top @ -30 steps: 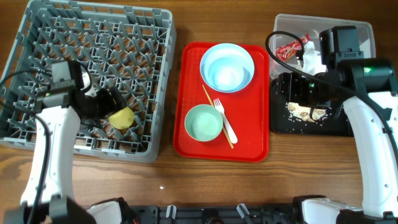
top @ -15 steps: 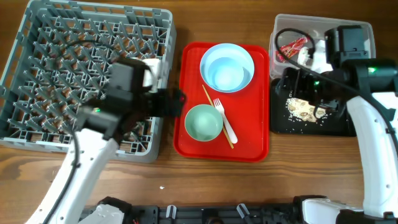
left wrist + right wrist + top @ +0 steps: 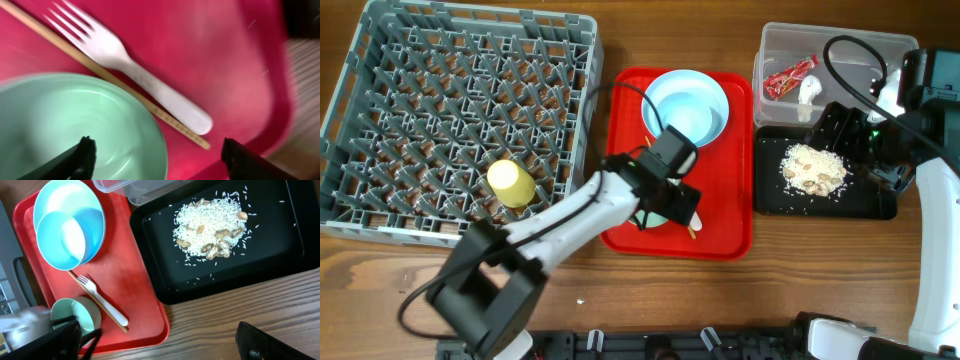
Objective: Sort waste into correct bins and load items into the dishwasher rack
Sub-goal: 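Grasp the green bowl on the red tray with the left gripper, then place the green bowl into the dish rack with the left gripper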
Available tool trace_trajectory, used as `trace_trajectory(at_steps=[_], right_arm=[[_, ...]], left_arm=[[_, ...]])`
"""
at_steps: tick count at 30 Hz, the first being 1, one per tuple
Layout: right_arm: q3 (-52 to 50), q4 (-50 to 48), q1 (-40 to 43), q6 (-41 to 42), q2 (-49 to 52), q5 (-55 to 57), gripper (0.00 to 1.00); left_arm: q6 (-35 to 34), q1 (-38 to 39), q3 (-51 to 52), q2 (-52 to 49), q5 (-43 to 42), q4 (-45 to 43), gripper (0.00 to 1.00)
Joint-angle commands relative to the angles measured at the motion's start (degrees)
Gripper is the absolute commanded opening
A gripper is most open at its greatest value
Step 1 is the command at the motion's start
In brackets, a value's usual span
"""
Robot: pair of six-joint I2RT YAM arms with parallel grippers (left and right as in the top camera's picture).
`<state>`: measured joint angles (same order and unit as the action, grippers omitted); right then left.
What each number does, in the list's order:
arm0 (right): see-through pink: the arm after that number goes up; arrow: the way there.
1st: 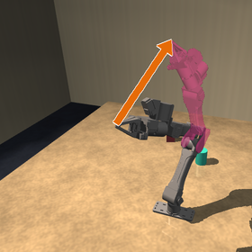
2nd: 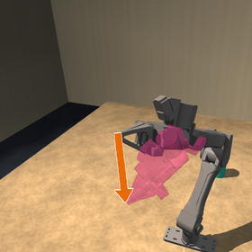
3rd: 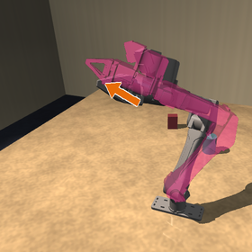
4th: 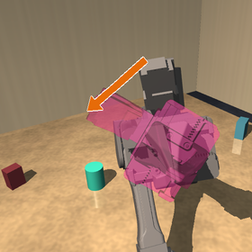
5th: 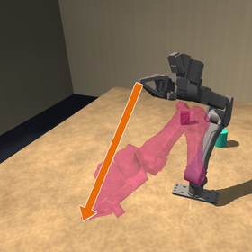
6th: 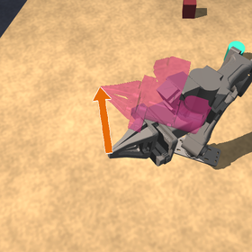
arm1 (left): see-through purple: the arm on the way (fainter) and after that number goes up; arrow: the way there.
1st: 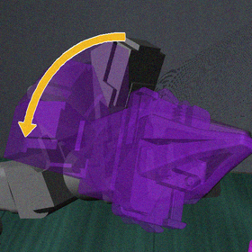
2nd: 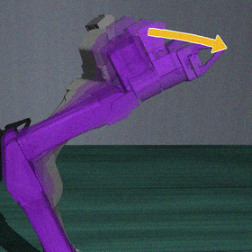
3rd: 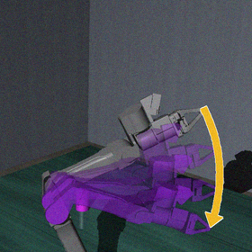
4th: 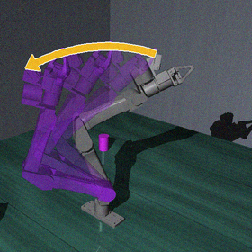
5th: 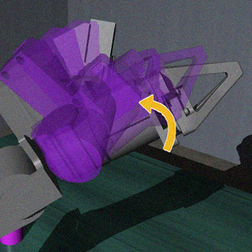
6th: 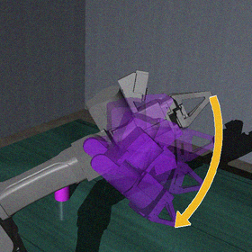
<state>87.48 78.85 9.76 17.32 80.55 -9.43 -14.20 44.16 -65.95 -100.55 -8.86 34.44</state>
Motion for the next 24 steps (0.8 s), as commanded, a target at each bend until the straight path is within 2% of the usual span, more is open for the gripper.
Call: trace_trajectory(at_steps=[1,2,6,9,10,13,17,24], right_arm=[[1.2,0.1,0.1,0.7,-0.9,-0.9,1.00],[1.2,0.2,0.1,0.7,-0.9,-0.9,1.00],[1.2,0.5,0.1,0.6,-0.9,-0.9,1.00],[1.2,0.5,0.1,0.6,-0.9,-0.9,1.00],[1.2,0.5,0.1,0.7,-0.9,-0.9,1.00],[1.2,0.8,0.1,0.6,-0.9,-0.9,1.00],[1.1,0.9,0.1,0.6,-0.9,-0.9,1.00],[1.1,1.2,0.1,-0.6,-0.9,-0.9,1.00]], left_arm=[[-0.2,2.8,-0.5,-5.5,2.5,-0.5,0.70],[-0.2,3.5,-0.5,-6.6,3.6,-0.5,0.67],[-0.2,5.3,-0.5,-8.0,7.3,-0.4,0.45],[-0.2,5.8,-0.5,-8.0,8.2,-0.5,0.40],[-0.2,5.8,-0.5,-8.0,8.3,-0.4,0.33],[-0.2,5.8,-0.5,-7.9,8.6,-0.5,0.25],[-0.2,5.8,-0.5,-7.6,9.0,-0.5,0.06],[-0.2,5.1,-2.9,-2.9,10.9,-0.2,0.04]])
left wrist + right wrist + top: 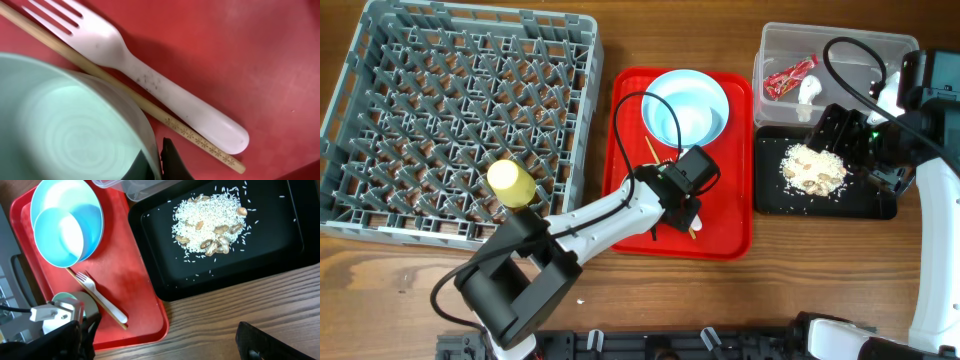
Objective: Sort waste into correct bins and load items into the dishwasher rack
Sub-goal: 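Place the green bowl into the dish rack with the left gripper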
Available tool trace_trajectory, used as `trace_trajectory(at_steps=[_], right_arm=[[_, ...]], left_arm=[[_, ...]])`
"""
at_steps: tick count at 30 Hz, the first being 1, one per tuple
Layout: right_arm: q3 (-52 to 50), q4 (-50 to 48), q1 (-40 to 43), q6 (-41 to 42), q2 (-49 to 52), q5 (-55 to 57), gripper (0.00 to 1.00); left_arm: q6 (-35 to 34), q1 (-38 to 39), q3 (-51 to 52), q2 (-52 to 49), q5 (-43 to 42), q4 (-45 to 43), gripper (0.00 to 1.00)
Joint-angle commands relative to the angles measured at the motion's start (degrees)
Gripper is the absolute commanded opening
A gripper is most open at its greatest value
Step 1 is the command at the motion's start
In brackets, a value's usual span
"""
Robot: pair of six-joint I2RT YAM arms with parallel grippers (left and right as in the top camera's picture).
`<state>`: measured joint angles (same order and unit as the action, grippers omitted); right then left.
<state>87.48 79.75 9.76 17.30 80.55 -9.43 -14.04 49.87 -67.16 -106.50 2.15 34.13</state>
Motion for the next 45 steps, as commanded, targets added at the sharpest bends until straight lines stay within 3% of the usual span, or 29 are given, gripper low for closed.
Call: trace_trajectory(at_steps=[1,4,10,14,23,30,45], right_arm=[[1.1,0.5,0.1,-0.7,-0.9,-0.9,1.00],[1.1,0.7,0.1,-0.8,-0.9,-0.9,1.00],[1.1,0.7,0.1,-0.8,-0.9,-0.9,1.00],[1.1,0.7,0.1,-0.8,-0.9,-0.9,1.00],[1.1,0.7,0.1,-0.8,-0.9,-0.9,1.00],[1.1,0.9,0.1,-0.8,-0.9,-0.9,1.00],[1.1,2.3,0.1,-0.7,-0.9,-0.9,1.00]], left_arm=[[-0.3,-1.0,-1.9,4.2,-0.1,0.2,0.04],[-0.3,-3.5,-1.9,9.5,-0.2,0.5,0.04],[1.3,-17.4,-1.9,25.9,-7.2,-0.5,0.04],[9.3,-30.9,-1.9,30.7,-23.9,-3.1,0.04],[11.0,-57.7,-1.9,21.9,-65.0,-14.6,0.04],[10.6,-64.8,-1.9,7.4,-79.9,-23.7,0.04],[10.6,-73.2,-1.9,-3.1,-82.3,-25.4,0.04]])
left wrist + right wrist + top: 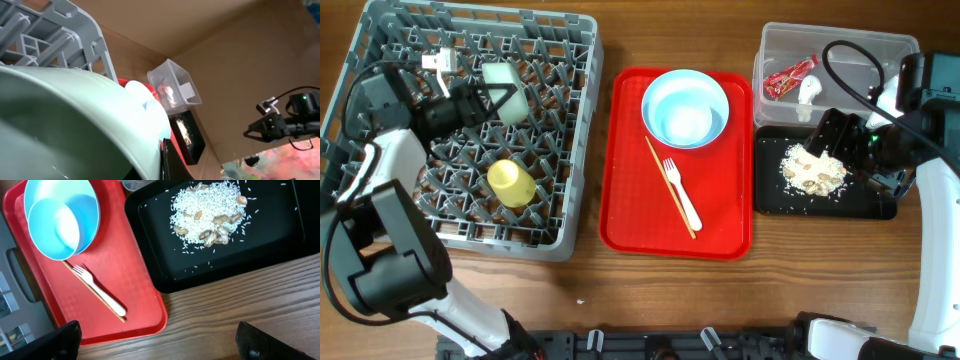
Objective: Sort waste into correct bins and load items into the dishwasher rack
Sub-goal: 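Place the green bowl into the dish rack with the left gripper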
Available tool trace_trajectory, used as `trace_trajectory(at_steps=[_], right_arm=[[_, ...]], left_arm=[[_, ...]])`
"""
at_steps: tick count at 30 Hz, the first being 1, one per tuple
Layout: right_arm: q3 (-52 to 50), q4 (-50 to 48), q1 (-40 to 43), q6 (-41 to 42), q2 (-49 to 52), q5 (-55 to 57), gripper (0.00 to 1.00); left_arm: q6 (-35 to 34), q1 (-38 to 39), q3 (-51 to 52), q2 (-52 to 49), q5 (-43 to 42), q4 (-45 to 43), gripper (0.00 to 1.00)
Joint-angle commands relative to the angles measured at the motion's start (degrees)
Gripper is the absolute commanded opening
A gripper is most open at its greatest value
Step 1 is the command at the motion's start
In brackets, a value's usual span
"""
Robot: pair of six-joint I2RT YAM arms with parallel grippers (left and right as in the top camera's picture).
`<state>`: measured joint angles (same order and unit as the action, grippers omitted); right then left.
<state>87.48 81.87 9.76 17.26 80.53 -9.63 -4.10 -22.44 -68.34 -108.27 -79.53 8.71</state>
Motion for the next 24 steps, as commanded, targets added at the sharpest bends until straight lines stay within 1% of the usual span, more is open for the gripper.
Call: trace_trajectory(at_steps=[1,5,6,7,8,9,11,13,15,16,17,18,21,24], right_arm=[[1.1,0.1,0.1,-0.6,-0.9,-0.7,1.00],[1.1,0.1,0.1,-0.6,-0.9,-0.7,1.00],[1.1,0.1,0.1,-0.6,-0.9,-0.7,1.00],[1.1,0.1,0.1,-0.6,-0.9,-0.7,1.00],[1.1,0.1,0.1,-0.6,-0.9,-0.7,1.00],[1.1,0.1,0.1,-0.6,-0.9,-0.7,1.00],[1.1,0.2,0.1,-0.7,-0.9,-0.7,1.00],[1.1,0.3,0.1,-0.7,-0.9,-0.7,1.00],[1.1,0.4,0.1,-0.7,-0.9,-0.7,1.00],[1.1,0.4,0.1,-0.7,-0.9,-0.7,1.00],[1.1,0.4,0.1,-0.7,-0.9,-0.7,1.00],[1.1,0.5,0.1,-0.7,-0.9,-0.7,1.00],[1.1,0.5,0.1,-0.7,-0.9,-0.7,1.00],[1.1,0.4,0.1,-0.7,-0.9,-0.7,1.00]], left_arm=[[0.7,-0.9,-0.7,-1.4,-0.6,0.1,0.04],[0.7,-2.7,-0.7,-1.4,-0.5,3.0,0.04],[0.7,-3.5,-0.7,-1.4,-0.5,4.2,0.05],[0.7,-4.3,-0.7,-1.4,-0.3,5.5,0.12],[0.7,-5.0,-0.7,-1.4,0.3,6.6,0.26],[0.7,-6.0,-0.7,-1.4,2.5,8.8,0.57],[0.7,-7.3,-0.7,-1.4,6.0,12.3,0.75],[0.8,-8.6,-0.7,-1.4,7.6,14.2,0.77],[0.7,-10.0,-0.7,-1.4,7.6,14.6,0.83],[0.7,-10.6,-0.7,-1.4,7.6,15.0,0.84],[0.7,-11.3,-0.7,-1.4,7.6,15.5,0.95],[0.7,-12.3,-0.7,-1.4,7.6,15.6,1.00],[0.7,-14.0,-0.7,-0.7,7.6,17.3,1.00],[0.7,-14.7,-0.7,2.1,7.7,18.3,1.00]])
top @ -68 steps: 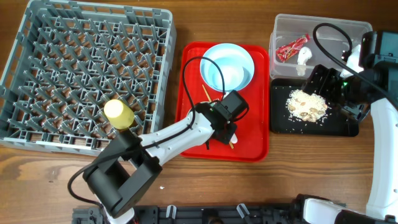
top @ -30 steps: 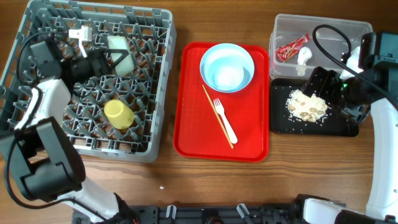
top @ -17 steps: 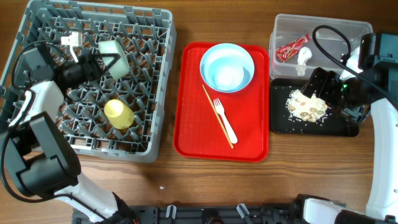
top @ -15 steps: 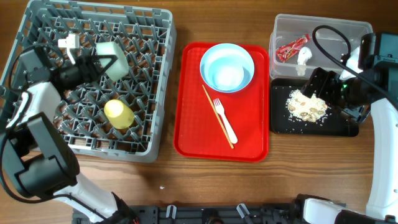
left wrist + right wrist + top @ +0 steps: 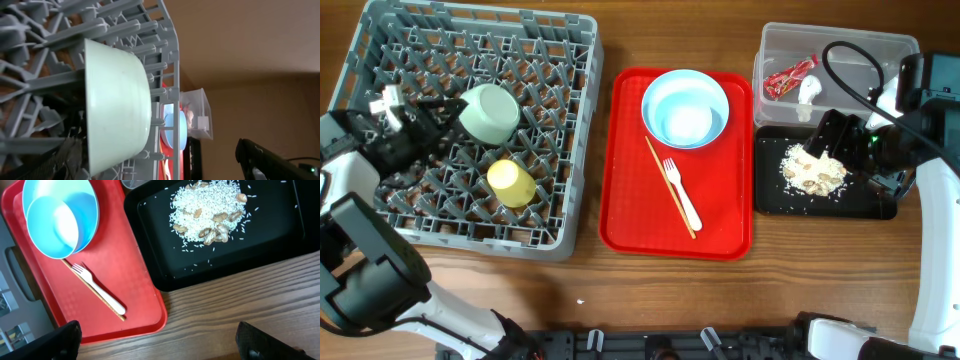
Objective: Sort waste into correct bins and load items into the dishwasher rack
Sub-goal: 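Place the green bowl into the dish rack with the left gripper, then move the left gripper to the blue bowl and grasp its rim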
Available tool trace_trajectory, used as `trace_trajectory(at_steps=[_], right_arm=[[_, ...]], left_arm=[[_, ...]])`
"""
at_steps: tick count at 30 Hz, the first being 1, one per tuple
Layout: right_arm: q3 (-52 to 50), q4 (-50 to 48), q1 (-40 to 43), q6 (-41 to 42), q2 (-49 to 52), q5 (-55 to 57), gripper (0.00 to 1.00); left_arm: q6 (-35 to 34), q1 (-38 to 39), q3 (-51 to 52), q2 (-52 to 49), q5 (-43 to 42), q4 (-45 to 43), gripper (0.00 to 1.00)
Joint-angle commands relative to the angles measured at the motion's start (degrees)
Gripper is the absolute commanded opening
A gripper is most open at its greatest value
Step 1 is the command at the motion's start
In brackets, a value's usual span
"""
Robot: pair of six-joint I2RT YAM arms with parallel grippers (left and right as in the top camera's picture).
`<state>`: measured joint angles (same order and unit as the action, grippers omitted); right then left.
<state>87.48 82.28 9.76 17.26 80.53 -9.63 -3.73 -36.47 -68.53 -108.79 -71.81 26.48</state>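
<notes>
A pale green bowl [image 5: 488, 112] lies on its side among the tines of the grey dishwasher rack [image 5: 380, 60], next to a yellow cup [image 5: 508, 183]. My left gripper [image 5: 440, 120] is open just left of the bowl [image 5: 117, 100] and holds nothing. On the red tray [image 5: 630, 220] are a blue bowl [image 5: 685, 108], a white fork [image 5: 680, 195] and a wooden chopstick [image 5: 668, 185]. My right gripper [image 5: 840, 135] hangs open above the black tray [image 5: 880, 205]; its view shows the blue bowl [image 5: 60, 215] and the fork [image 5: 100, 291].
The black tray holds a heap of rice and nuts [image 5: 812, 168]. Behind it a clear bin [image 5: 780, 45] holds a red wrapper [image 5: 790, 75] and a white scrap. Bare wooden table runs along the front edge.
My left gripper was shut on the green bowl over the rack's back rows. It is now open and farther left, and the bowl rests on its side in the rack.
My left gripper stood open around the green bowl's rim on the red tray, then shut on that rim. Later it held the bowl over the rack. Now the bowl sits in the rack, let go. The right arm has hardly moved.
</notes>
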Motion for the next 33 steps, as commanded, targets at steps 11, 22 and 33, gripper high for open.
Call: trace_trajectory(at_steps=[11,22,33], right_arm=[[1.1,-0.2,0.1,-1.3,-0.9,-0.7,0.99],[1.1,1.4,0.8,0.9,-0.9,8.6,1.00],[1.1,2.0,2.8,0.8,-0.9,8.2,1.00]], left_arm=[[-1.2,14.6,-0.5,30.7,32.5,9.4,1.00],[-12.2,53.5,-4.9,29.6,55.8,-0.2,1.00],[-11.5,71.4,-20.8,3.0,71.3,-9.3,1.00]])
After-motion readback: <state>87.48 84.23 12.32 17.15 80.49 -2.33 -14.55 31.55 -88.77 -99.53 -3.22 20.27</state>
